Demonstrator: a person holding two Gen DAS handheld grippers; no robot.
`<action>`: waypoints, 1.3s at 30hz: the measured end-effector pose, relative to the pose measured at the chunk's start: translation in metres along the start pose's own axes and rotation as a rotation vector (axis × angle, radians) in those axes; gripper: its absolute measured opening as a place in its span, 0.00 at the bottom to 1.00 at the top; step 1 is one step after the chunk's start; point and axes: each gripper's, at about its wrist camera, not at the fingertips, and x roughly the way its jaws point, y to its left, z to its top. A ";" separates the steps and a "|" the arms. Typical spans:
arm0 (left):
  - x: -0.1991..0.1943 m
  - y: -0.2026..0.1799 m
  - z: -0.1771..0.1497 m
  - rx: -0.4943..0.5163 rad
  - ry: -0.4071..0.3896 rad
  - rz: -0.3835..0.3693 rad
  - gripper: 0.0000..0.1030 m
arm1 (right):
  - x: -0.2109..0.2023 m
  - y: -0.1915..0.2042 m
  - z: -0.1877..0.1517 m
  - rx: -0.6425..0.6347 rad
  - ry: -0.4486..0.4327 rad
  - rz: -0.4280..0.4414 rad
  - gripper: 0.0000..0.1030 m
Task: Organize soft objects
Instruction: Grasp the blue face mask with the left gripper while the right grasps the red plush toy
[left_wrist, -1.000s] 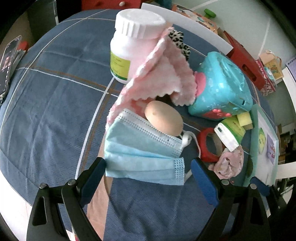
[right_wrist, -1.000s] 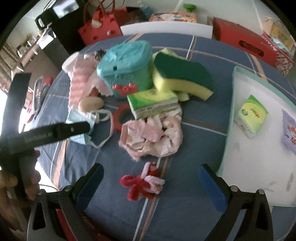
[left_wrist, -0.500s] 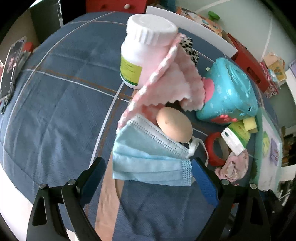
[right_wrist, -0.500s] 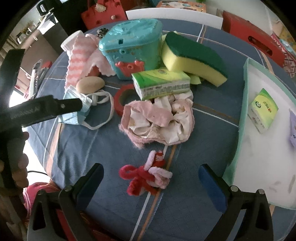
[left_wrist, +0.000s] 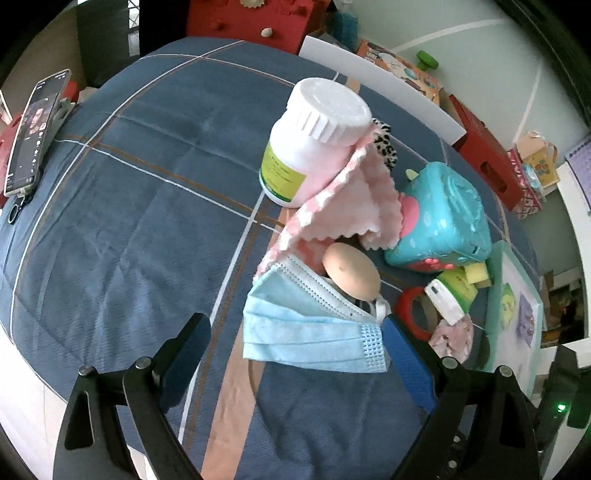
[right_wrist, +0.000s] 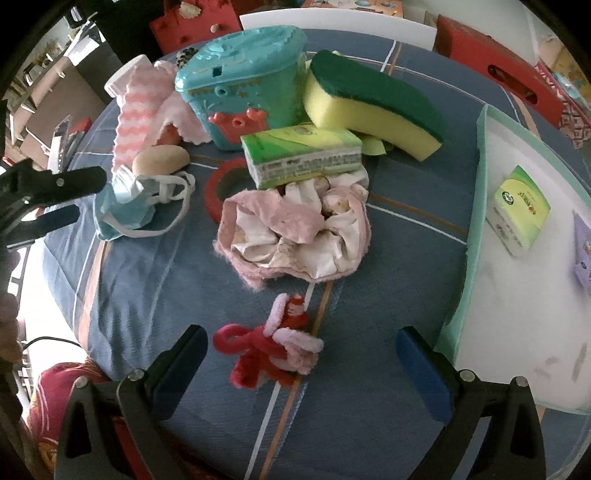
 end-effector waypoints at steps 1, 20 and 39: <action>-0.001 0.000 0.000 0.002 -0.003 -0.003 0.91 | 0.002 0.001 0.000 -0.002 0.001 -0.003 0.99; 0.022 0.011 -0.010 -0.060 0.078 0.014 0.88 | -0.003 -0.005 -0.003 0.016 -0.016 0.014 0.49; 0.015 0.000 -0.008 -0.042 0.018 -0.041 0.13 | -0.006 -0.021 0.001 0.067 -0.055 0.005 0.47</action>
